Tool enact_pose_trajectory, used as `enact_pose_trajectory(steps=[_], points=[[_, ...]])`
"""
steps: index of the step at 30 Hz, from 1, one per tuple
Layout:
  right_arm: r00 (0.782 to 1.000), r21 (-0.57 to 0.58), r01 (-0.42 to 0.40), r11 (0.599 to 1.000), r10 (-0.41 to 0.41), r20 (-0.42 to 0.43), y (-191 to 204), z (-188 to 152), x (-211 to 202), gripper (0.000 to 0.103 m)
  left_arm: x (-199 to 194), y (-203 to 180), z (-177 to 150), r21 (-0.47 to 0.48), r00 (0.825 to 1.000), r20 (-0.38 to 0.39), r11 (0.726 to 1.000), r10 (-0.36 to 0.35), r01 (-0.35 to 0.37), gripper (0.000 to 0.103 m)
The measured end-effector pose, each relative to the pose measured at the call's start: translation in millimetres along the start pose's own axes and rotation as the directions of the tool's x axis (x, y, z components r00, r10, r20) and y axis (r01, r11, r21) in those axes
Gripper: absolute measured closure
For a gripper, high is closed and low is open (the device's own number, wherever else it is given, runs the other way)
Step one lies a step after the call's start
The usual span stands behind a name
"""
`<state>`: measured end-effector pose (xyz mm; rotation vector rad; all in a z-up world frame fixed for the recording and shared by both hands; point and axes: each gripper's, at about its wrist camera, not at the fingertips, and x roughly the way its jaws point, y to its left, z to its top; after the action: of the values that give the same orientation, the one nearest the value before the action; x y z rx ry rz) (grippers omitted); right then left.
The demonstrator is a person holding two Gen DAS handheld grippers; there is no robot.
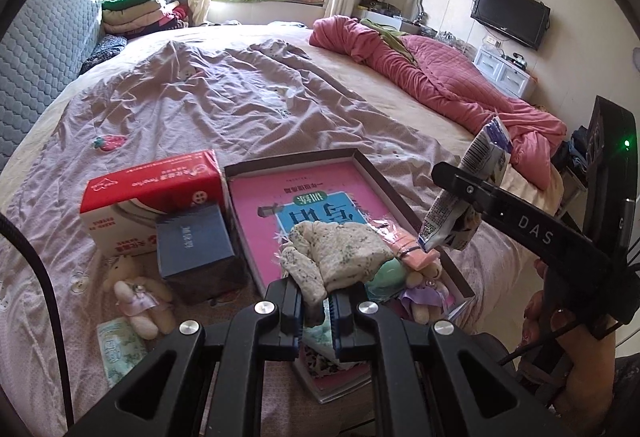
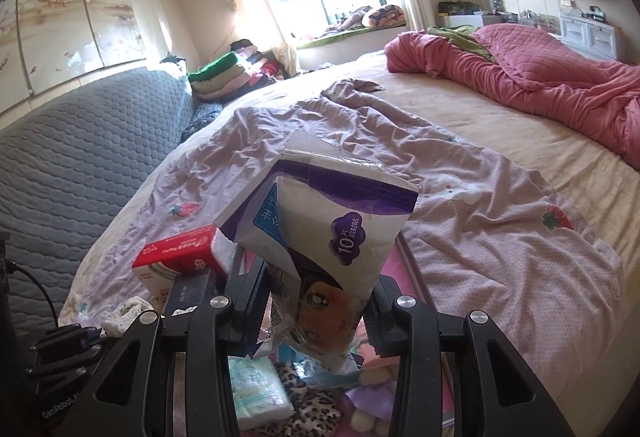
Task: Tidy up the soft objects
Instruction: 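Carry the scrunchie in the left tool while the right tool carries the pad packet over the tray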
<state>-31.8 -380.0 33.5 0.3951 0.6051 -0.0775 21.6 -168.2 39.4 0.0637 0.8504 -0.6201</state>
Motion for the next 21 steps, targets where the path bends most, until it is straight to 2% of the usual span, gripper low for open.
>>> enact_pose_trajectory(steps=[10,13,21], points=[[0.981,-0.027,0.035,0.999,-0.039,-0.188,-14.5,-15.7,30.9,0.061,27.9,-19.6,-3.5,0.037,0.998,-0.055,0.999,-0.008,0.01,0.093],[0.973,-0.051,0.051,0.997,-0.061,-0.224,-13.6,-20.8,37.3,0.061,34.6,-22.1,-4.5,0.044,0.998,-0.069,0.999,-0.007,0.01,0.093],[0.956,-0.071,0.041,0.997,-0.06,-0.288,-12.5,-31.6,51.0,0.061,50.4,-25.0,-8.5,0.049,0.994,-0.107,0.999,-0.006,0.011,0.092]])
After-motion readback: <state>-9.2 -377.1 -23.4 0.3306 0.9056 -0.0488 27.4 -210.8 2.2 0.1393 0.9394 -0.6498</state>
